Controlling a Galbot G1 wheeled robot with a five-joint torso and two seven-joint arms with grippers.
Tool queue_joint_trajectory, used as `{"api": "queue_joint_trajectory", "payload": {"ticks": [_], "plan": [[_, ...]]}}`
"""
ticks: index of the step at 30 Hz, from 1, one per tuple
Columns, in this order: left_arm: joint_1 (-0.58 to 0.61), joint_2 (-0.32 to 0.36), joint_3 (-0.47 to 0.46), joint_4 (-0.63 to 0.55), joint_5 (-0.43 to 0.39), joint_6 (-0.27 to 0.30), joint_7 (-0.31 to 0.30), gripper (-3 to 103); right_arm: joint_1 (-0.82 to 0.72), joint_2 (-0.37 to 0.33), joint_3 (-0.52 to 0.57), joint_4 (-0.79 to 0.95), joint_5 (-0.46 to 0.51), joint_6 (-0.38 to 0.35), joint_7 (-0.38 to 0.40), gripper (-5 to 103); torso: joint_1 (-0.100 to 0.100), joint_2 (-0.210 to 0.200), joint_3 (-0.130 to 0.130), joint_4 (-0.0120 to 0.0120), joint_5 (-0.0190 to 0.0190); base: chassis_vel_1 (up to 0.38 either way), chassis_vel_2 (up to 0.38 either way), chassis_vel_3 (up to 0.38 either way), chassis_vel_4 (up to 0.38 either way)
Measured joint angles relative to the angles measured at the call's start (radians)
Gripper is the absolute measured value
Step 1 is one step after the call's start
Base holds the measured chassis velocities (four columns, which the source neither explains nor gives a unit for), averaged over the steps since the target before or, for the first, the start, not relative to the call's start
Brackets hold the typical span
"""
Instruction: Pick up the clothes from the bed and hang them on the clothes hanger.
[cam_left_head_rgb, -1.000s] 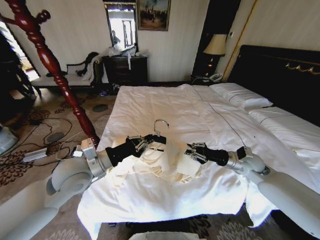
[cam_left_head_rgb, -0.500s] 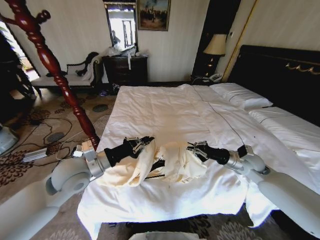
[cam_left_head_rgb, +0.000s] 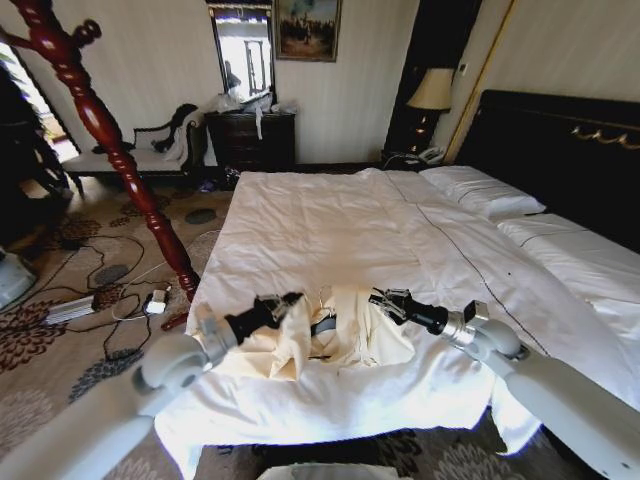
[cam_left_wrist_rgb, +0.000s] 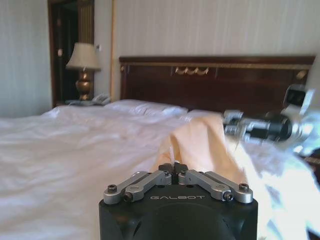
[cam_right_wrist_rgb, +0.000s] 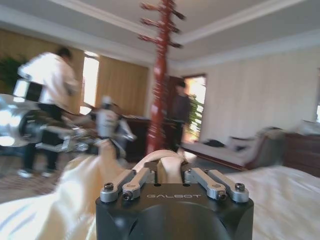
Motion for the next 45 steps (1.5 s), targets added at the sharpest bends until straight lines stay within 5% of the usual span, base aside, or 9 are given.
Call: {"api": "queue_joint_trajectory", "payload": {"ticks": [7, 11, 16, 19, 22, 29, 33, 38, 45], "plan": [[-0.001, -0.101, 0.02, 0.156, 0.053, -0.013, -0.103, 7, -0.063, 0.011, 0.01, 0.002, -0.184, -0.094, 0.304, 47, 0.0, 0.0, 0.0, 0.0003, 0.0002, 0.0, 0.0, 0.0, 0.0], [0.0, -0.172, 0.015, 0.197, 0.024, -0.011, -0.164, 17, -0.115, 0.007, 0.015, 0.012, -0.208, -0.143, 0.332, 58, 0.0, 0.0, 0.0, -0.0001, -0.0001, 0.0, 0.0, 0.0, 0.0], [0.007, -0.268, -0.04, 0.283, 0.003, 0.022, -0.38, 39, -0.164, 0.011, 0.037, 0.017, -0.262, -0.172, 0.304, 80, 0.0, 0.0, 0.0, -0.0002, 0.0, 0.0, 0.0, 0.0, 0.0], [0.048, -0.265, -0.078, 0.319, 0.027, 0.042, -0.449, 49, -0.202, 0.004, 0.051, 0.029, -0.3, -0.171, 0.283, 90, 0.0, 0.0, 0.0, 0.0006, -0.0001, 0.0, 0.0, 0.0, 0.0], [0.116, -0.262, -0.104, 0.336, 0.096, 0.029, -0.443, 66, -0.249, 0.006, 0.053, 0.046, -0.353, -0.167, 0.272, 100, 0.0, 0.0, 0.0, 0.0003, 0.0, 0.0, 0.0, 0.0, 0.0], [0.181, -0.305, -0.103, 0.334, 0.198, 0.0, -0.392, 82, -0.268, 0.037, 0.032, 0.037, -0.438, -0.178, 0.229, 100, 0.0, 0.0, 0.0, 0.0001, -0.0001, 0.0, 0.0, 0.0, 0.0], [0.183, -0.322, -0.094, 0.302, 0.214, -0.001, -0.389, 99, -0.207, 0.041, 0.012, 0.006, -0.435, -0.297, 0.225, 100, 0.0, 0.0, 0.0, 0.0001, 0.0002, 0.0, 0.0, 0.0, 0.0], [0.181, -0.314, -0.097, 0.27, 0.214, 0.002, -0.406, 100, -0.15, 0.023, -0.011, 0.0, -0.36, -0.448, 0.22, 100, 0.0, 0.0, 0.0, 0.0, 0.0, 0.0, 0.0, 0.0, 0.0], [0.179, -0.307, -0.094, 0.228, 0.211, 0.012, -0.424, 100, -0.097, 0.014, -0.031, -0.017, -0.332, -0.552, 0.153, 100, 0.0, 0.0, 0.0, 0.0001, 0.0, 0.0, 0.0, 0.0, 0.0]]}}
